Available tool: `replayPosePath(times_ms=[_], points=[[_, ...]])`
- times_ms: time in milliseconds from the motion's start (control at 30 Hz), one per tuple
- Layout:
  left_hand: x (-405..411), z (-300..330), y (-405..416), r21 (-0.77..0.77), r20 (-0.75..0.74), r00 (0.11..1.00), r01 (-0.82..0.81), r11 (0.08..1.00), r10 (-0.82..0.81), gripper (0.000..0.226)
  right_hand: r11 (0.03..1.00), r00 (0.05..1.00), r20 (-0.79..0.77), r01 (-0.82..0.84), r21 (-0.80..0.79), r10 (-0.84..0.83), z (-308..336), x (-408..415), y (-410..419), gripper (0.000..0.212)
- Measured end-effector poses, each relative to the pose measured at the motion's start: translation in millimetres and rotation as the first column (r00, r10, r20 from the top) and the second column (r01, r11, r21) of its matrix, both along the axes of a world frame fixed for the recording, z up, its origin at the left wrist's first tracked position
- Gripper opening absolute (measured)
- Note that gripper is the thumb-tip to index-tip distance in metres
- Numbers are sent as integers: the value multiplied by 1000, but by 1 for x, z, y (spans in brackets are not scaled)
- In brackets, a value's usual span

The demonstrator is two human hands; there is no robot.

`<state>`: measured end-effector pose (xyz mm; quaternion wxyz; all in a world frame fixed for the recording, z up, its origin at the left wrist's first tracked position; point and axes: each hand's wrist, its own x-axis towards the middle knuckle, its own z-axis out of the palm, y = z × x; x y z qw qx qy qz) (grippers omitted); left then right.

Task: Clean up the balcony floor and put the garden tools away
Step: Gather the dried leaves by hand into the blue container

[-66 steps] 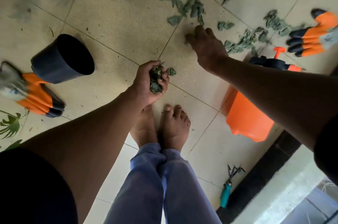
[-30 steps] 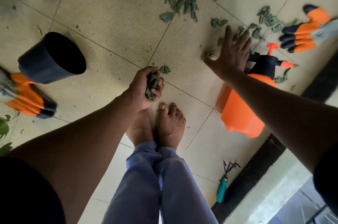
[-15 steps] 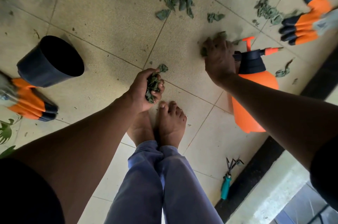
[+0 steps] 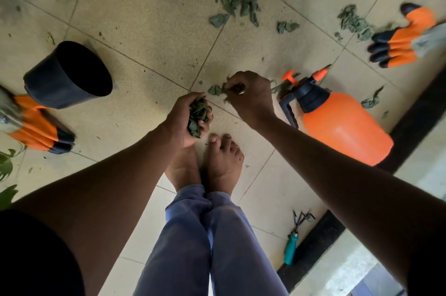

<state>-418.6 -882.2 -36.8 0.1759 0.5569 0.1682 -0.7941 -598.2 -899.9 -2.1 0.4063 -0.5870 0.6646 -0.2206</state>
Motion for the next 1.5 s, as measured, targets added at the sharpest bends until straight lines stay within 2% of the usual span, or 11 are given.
replayPosePath(times_ms=[133,267,333,433,633,767,900,1067,1267,1367,1500], points=[[12,2,-3,-63,20,1000,8,998,-7,19,919,895,354,130,372,-270,20,37,0,15],[18,5,-6,-87,-10,998,-70,994,69,20,795,672,569,49,604,-473,33,57,-1,19],[21,1,-8,-91,-23,993,-114,989,113,25,805,761,480,92,586,-437,25,67,1,19],[24,0,-9,-159,41,997,-55,986,62,30,928,977,118,126,350,-177,10,77,4,22],[16,0,-13,-185,73,997,-26,982,40,53,989,949,-285,-146,-20,134,7,95,13,16],[12,-2,-16,-177,43,980,-185,967,195,34,958,935,-274,-264,-115,225,6,94,20,12],[13,-6,-19,-140,36,987,-151,979,157,23,978,975,-175,-161,-136,136,3,67,19,23],[18,-4,-15,-63,37,987,-153,986,155,33,965,741,-622,-237,109,252,-21,5,7,61],[22,-6,-7,-23,50,985,-164,986,165,30,791,381,-707,-434,432,596,-39,-39,-6,91],[24,-7,-5,-8,52,985,-163,987,163,27,753,360,-687,-496,432,631,-43,-41,-8,73],[26,-6,-4,7,50,983,-177,984,177,28,745,503,-561,-547,381,657,-50,-38,-12,43]])
